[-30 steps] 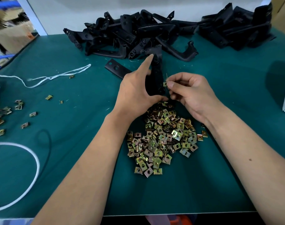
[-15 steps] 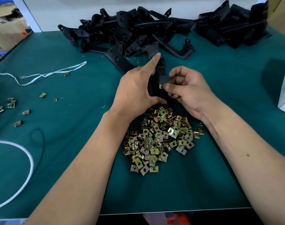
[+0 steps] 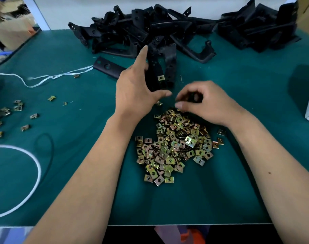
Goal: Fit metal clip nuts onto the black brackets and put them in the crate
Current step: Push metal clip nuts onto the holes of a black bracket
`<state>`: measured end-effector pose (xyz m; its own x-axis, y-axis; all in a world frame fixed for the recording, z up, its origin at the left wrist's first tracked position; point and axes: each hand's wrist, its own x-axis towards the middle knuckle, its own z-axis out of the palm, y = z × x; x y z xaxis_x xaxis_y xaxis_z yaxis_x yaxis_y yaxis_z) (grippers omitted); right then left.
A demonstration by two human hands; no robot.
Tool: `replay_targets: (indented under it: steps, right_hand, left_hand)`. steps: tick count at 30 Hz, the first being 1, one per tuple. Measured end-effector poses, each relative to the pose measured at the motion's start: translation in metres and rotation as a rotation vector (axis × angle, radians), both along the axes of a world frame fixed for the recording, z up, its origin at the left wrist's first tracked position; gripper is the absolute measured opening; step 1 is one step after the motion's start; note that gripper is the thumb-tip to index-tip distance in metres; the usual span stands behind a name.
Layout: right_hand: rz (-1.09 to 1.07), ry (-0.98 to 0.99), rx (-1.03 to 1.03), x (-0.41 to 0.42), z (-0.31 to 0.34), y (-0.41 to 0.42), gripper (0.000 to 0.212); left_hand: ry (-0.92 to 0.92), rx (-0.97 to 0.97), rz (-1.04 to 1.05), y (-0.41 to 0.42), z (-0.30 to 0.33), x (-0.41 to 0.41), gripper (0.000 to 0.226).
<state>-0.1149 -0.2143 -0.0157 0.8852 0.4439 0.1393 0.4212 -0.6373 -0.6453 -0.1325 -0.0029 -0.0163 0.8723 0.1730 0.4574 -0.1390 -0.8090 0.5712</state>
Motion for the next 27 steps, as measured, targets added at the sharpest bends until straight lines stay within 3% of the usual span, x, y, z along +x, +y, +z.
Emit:
replay_targets:
  steps: [3, 10, 16, 23, 27]
  right_hand:
    - [0.072, 0.021, -0.115, -0.003, 0.003, 0.004, 0.011]
    - [-0.013, -0.038, -0.036, -0.004, 0.0, 0.006, 0.014]
    - [-0.219, -0.028, 0.36, 0.0, -0.003, 0.006, 0.007]
    - [-0.274, 0.301, 0.926, -0.003, -0.002, 0.012, 0.019]
    - [-0.321, 0.358, 1.016, -0.003, 0.002, 0.012, 0.016]
  left_hand:
    - [0.026, -0.043, -0.015, 0.003, 0.0, 0.002, 0.124]
    - [0.04, -0.034, -0.064, -0.001, -0.002, 0.003, 0.125]
    - [0.03, -0.045, -0.119, -0.006, -0.003, 0.001, 0.125]
    - [0.039, -0.015, -0.243, -0.015, -0.004, -0.003, 0.125]
    - [0.045, -0.011, -0.29, -0.018, -0.004, -0.005, 0.125]
